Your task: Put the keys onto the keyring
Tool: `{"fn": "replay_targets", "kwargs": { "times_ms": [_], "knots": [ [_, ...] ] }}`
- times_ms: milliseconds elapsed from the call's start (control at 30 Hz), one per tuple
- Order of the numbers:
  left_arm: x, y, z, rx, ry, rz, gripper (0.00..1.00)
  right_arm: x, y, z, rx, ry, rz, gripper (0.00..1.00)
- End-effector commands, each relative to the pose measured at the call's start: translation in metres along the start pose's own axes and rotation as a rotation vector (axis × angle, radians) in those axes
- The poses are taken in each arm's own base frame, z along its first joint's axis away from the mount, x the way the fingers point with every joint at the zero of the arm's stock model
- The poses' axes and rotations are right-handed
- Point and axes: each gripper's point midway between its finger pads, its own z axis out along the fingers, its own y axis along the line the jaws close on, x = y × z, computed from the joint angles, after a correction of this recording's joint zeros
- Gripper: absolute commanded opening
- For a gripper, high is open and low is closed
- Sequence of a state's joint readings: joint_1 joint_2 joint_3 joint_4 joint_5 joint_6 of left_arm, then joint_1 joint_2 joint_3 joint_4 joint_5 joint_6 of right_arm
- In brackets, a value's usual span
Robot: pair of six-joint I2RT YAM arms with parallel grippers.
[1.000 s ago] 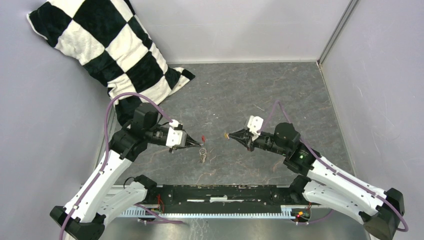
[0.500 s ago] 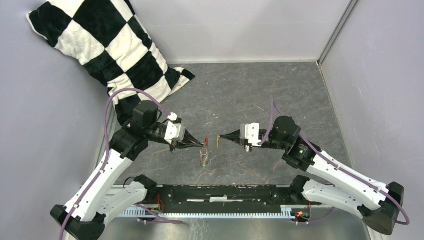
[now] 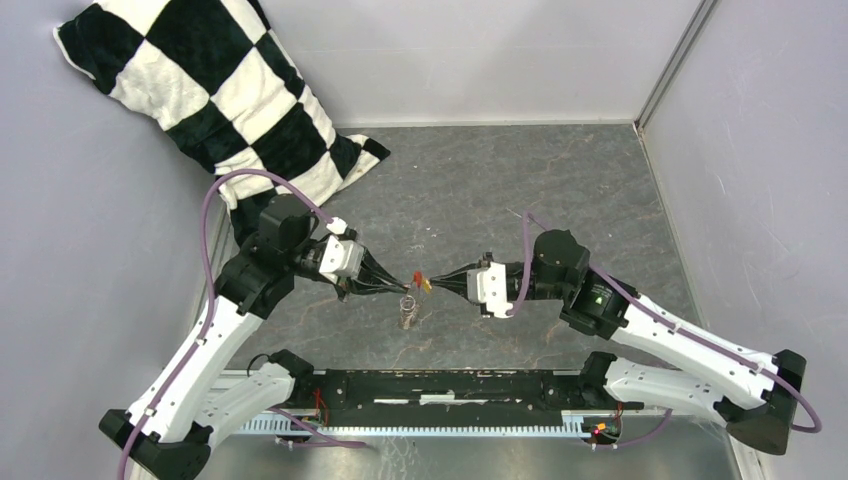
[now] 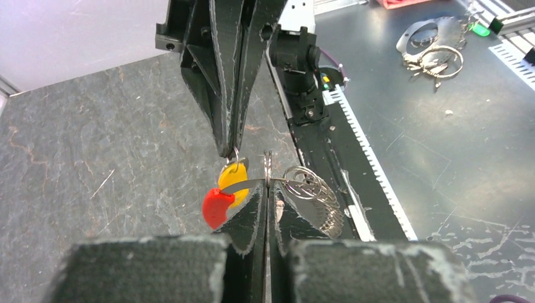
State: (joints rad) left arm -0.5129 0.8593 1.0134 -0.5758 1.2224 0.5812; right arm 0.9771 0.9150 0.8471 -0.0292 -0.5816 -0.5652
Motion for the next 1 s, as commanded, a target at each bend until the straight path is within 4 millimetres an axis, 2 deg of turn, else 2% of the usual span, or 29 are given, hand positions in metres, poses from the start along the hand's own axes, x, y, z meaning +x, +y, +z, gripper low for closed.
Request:
{"fn": "replay_targets", "kwargs": {
  "times_ms": [0, 167, 633, 967],
  "knots": [
    [-0.031, -0.002, 0.001, 0.031, -0.075, 0.001, 0.02, -0.021, -0.018, 0.001, 0.076, -0.027, -0.112, 0.00],
    [-0.035, -0.004, 0.003, 0.068, -0.092, -0.067, 0.02, -0.031, -0.030, 0.000, 0.161, -0.007, -0.178, 0.00],
    [-0.037, 0.001, 0.005, 0.059, -0.092, -0.168, 0.02, -0.056, -0.028, -0.005, 0.181, -0.049, -0.254, 0.00],
    [-0.041, 0.003, 0.005, 0.055, -0.104, -0.202, 0.02, -0.064, -0.024, -0.005, 0.157, -0.069, -0.263, 0.01]
  ]
}}
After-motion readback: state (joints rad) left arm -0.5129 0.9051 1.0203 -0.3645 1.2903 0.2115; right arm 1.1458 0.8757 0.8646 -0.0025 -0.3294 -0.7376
